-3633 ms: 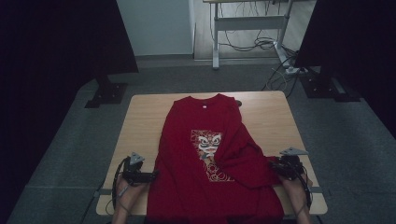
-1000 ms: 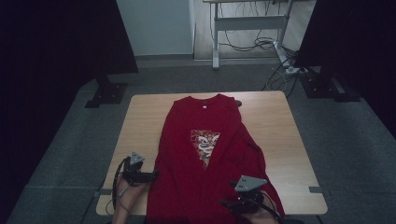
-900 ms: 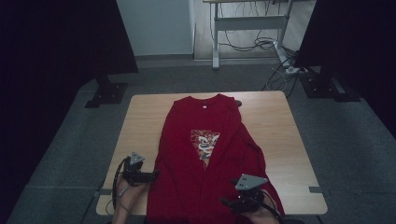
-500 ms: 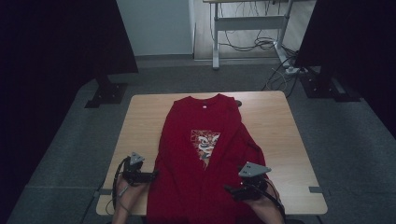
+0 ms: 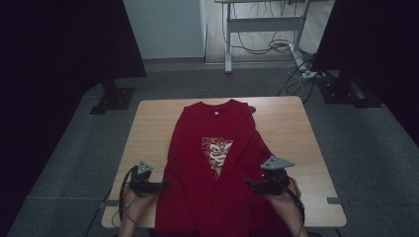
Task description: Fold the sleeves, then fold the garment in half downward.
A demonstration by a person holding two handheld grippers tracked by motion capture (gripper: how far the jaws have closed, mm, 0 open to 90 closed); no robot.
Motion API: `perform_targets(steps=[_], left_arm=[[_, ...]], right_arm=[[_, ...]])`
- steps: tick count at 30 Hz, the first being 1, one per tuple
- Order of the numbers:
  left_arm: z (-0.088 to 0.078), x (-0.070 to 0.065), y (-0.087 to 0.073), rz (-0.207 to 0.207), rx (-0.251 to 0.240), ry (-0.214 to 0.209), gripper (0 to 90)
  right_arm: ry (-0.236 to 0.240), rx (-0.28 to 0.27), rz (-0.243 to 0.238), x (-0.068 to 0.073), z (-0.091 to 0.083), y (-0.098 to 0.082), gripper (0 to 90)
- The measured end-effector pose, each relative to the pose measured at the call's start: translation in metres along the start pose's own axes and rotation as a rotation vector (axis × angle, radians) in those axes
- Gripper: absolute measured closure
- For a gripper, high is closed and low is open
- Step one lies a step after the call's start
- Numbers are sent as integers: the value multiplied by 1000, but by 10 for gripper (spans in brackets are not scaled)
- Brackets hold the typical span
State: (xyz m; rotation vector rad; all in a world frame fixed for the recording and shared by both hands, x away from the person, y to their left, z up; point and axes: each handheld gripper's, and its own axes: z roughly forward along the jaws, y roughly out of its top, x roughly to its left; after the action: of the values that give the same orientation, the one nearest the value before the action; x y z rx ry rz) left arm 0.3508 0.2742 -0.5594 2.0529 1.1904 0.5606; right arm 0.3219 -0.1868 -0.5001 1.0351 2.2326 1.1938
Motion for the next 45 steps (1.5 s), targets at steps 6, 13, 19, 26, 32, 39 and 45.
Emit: perform_targets(steps=[6,13,19,26,32,39,45], left_arm=[[0,0,0,0,0,0,60],[0,0,0,-1,-1,0,59],[0,0,0,-1,0,1,59],[0,0,0,-1,0,1,59],[0,0,0,-1,1,1,54],[1,0,0,-3,3,3,48],[1,0,1,-9,0,9,60]], right_arm=[[-29,4,18,-11,2,-4,88],[-75,10,44,-28,5,-19,87],[-149,64,81,-49,11,-48,87],[-170,118,106,-59,19,-64,83],[-159,133,142,-63,20,-68,66],[-160,134,143,-63,20,-68,63],[-155,134,143,-64,19,-68,69]])
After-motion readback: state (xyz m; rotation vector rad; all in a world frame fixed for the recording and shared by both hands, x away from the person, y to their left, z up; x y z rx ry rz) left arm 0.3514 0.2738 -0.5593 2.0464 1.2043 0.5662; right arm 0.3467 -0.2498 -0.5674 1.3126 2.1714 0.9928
